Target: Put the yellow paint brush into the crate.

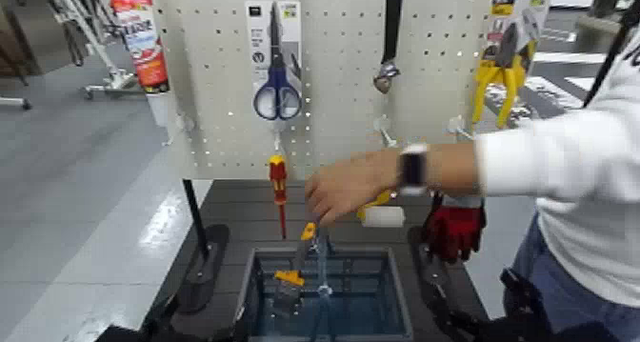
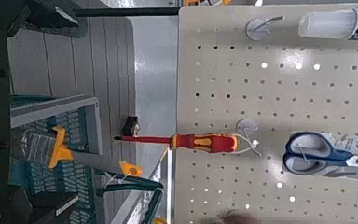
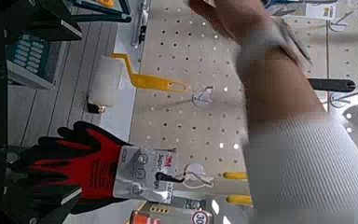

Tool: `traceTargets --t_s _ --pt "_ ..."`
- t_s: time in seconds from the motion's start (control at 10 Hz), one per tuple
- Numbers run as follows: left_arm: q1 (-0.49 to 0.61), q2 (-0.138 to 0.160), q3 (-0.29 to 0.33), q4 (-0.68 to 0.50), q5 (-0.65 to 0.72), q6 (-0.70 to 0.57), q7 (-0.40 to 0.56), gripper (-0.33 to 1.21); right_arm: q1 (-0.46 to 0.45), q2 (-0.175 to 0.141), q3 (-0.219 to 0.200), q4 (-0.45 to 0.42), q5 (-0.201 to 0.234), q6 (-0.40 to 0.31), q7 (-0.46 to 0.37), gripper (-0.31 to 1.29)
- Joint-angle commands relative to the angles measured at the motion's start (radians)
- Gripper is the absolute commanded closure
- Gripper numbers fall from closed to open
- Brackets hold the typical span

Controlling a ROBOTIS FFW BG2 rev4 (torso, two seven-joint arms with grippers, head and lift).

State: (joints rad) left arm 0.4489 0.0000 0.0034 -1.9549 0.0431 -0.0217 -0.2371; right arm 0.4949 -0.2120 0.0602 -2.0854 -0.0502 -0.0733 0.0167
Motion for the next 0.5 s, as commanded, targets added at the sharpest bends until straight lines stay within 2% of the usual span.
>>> traceTargets --t_s 0.1,0.5 --pt "0.005 -0.106 0.006 -0.002 -0.014 -0.006 0.006 -0.12 0.005 0.002 0.004 -0.001 -0.005 0.007 -0.011 0.15" --pt "0.004 -0.100 0.003 -0.001 -0.012 0.002 0.004 -0.12 -0.001 0.002 0.010 -0.027 0.042 0.053 -0.012 0.15"
